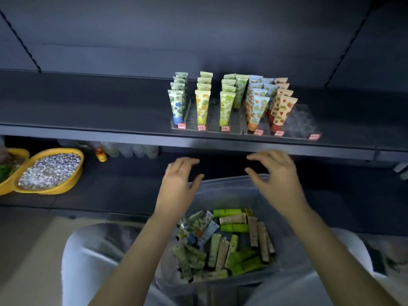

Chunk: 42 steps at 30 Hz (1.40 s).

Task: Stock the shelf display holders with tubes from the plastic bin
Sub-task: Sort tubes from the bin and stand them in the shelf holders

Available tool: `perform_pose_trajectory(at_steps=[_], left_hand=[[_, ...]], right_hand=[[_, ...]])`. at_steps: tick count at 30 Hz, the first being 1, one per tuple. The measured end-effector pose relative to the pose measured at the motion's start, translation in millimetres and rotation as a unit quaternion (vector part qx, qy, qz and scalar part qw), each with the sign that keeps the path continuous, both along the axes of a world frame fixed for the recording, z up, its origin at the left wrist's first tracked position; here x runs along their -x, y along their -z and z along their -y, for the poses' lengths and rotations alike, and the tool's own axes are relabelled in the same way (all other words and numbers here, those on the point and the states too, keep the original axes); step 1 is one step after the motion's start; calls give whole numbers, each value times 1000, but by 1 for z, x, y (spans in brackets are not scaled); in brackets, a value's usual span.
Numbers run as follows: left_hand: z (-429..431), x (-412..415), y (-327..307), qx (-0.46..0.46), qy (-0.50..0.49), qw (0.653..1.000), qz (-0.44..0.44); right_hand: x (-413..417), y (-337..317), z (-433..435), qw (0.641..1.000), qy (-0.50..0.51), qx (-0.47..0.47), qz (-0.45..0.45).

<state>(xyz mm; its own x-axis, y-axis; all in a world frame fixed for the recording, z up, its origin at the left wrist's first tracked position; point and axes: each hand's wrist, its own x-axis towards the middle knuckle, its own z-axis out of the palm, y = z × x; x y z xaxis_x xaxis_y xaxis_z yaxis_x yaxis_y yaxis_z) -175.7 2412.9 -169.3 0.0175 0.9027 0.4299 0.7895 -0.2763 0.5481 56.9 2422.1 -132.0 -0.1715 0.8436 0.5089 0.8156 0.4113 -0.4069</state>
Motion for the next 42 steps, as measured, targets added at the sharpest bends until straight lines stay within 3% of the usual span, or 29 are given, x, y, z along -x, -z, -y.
perform_pose_trajectory(at_steps=[6, 12, 19, 22, 27, 35, 42], left_hand=[[48, -11, 90, 187, 36, 982, -7], [75, -11, 138, 328, 16, 945, 8], [58, -16, 144, 392, -19, 918, 52], [58, -25, 157, 443, -7, 894, 73], [52, -40, 177, 538, 42, 840, 48], [31, -46, 199, 585, -17, 788, 192], [22, -40, 206, 620, -54, 722, 303]], right_hand=[[-18, 102, 49, 978, 36, 207, 13], [-28, 147, 59, 932, 71, 355, -35], [-33, 168, 42, 858, 111, 476, -161], [-30, 184, 35, 824, 89, 538, -153], [-24, 204, 28, 800, 59, 589, -103], [-15, 220, 0, 749, 96, 643, -128], [-13, 234, -8, 742, 110, 651, -110]])
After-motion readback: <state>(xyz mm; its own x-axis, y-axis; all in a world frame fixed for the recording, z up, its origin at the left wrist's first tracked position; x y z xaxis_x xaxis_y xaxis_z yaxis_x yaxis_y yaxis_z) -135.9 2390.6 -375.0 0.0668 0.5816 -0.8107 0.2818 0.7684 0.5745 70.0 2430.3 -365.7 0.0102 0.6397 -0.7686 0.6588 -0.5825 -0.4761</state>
